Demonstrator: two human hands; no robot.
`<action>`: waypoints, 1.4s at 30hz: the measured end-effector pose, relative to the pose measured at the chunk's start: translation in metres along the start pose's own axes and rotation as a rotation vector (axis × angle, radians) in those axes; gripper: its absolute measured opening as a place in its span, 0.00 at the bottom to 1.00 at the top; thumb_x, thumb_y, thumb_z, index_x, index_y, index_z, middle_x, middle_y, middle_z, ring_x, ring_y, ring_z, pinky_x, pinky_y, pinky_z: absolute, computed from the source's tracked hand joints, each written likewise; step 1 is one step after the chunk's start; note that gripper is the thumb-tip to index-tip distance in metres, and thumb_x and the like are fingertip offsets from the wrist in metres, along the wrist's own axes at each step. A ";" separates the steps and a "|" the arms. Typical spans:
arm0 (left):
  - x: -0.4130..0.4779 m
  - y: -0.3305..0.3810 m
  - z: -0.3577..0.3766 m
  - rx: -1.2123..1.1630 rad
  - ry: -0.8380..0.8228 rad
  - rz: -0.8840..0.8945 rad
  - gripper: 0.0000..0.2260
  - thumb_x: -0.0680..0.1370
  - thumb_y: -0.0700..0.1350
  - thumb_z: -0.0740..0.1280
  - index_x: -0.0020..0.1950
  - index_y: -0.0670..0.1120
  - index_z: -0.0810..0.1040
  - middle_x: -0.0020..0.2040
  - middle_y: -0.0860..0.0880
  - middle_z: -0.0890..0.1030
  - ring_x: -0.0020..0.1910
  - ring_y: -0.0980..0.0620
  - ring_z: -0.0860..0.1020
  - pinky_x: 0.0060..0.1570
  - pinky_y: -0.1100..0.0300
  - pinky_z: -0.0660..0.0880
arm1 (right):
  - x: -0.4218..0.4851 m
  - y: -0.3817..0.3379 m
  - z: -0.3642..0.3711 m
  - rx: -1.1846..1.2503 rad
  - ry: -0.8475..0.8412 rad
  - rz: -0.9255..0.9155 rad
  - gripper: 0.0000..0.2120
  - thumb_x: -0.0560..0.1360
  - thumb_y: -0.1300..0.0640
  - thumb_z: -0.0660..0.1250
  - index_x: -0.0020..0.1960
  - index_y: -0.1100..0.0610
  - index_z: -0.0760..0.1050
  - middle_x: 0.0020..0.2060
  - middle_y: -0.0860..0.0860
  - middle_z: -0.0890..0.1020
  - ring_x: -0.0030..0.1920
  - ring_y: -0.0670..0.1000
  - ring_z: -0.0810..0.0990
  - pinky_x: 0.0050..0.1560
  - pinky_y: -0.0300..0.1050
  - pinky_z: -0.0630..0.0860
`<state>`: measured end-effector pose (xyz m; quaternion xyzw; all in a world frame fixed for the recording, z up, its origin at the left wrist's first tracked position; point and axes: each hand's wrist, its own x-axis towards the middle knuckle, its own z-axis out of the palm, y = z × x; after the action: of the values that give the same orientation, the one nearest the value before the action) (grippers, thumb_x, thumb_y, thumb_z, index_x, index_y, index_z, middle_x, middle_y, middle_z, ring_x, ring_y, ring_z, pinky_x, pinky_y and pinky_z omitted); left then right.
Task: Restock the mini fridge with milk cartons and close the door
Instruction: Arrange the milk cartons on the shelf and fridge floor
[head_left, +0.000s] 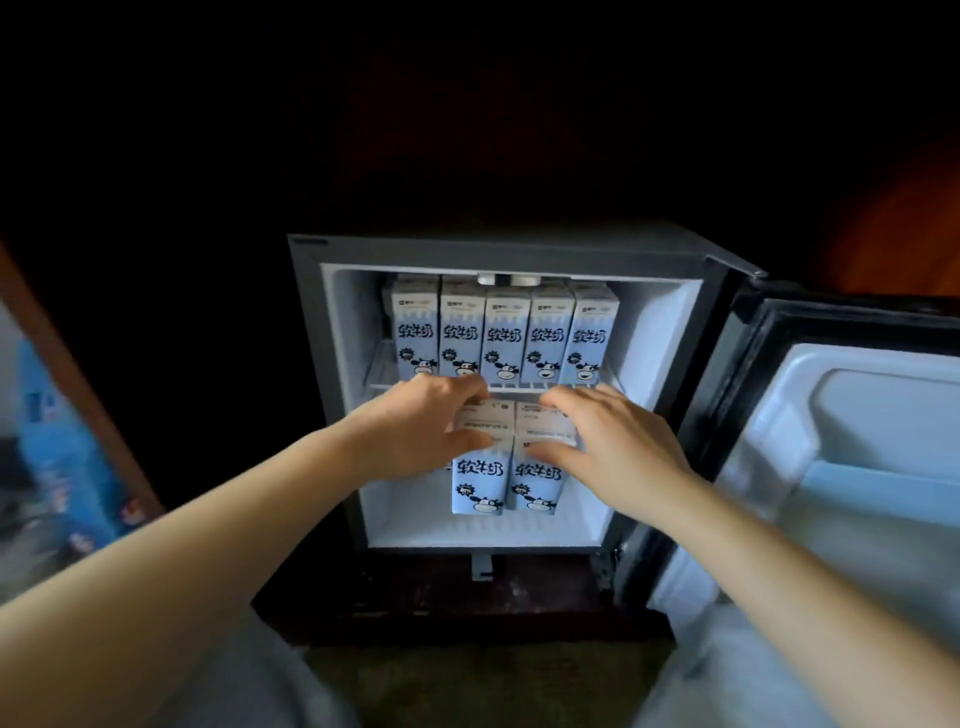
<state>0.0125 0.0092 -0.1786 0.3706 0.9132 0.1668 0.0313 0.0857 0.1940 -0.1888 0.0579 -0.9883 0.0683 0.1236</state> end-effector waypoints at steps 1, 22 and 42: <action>0.002 -0.009 0.009 -0.016 -0.008 -0.031 0.13 0.76 0.50 0.67 0.57 0.47 0.72 0.50 0.50 0.80 0.44 0.50 0.79 0.45 0.55 0.78 | 0.006 -0.001 0.011 0.005 -0.028 -0.003 0.24 0.73 0.37 0.61 0.65 0.48 0.67 0.60 0.42 0.76 0.59 0.46 0.72 0.41 0.41 0.64; 0.056 -0.107 0.151 -0.171 -0.113 -0.367 0.20 0.79 0.46 0.63 0.69 0.50 0.64 0.58 0.44 0.80 0.51 0.46 0.80 0.52 0.51 0.78 | 0.083 0.027 0.195 0.220 -0.391 0.096 0.20 0.74 0.66 0.66 0.64 0.54 0.68 0.53 0.54 0.77 0.48 0.52 0.78 0.50 0.48 0.78; 0.063 -0.121 0.215 -0.648 0.126 -0.675 0.17 0.75 0.43 0.68 0.64 0.48 0.72 0.55 0.50 0.82 0.55 0.51 0.78 0.52 0.63 0.71 | 0.072 0.021 0.247 0.592 -0.186 0.587 0.22 0.71 0.56 0.73 0.62 0.59 0.72 0.55 0.52 0.82 0.54 0.50 0.80 0.47 0.34 0.73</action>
<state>-0.0747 0.0322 -0.4166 0.0131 0.8836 0.4459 0.1423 -0.0443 0.1707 -0.4107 -0.1870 -0.9074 0.3760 -0.0129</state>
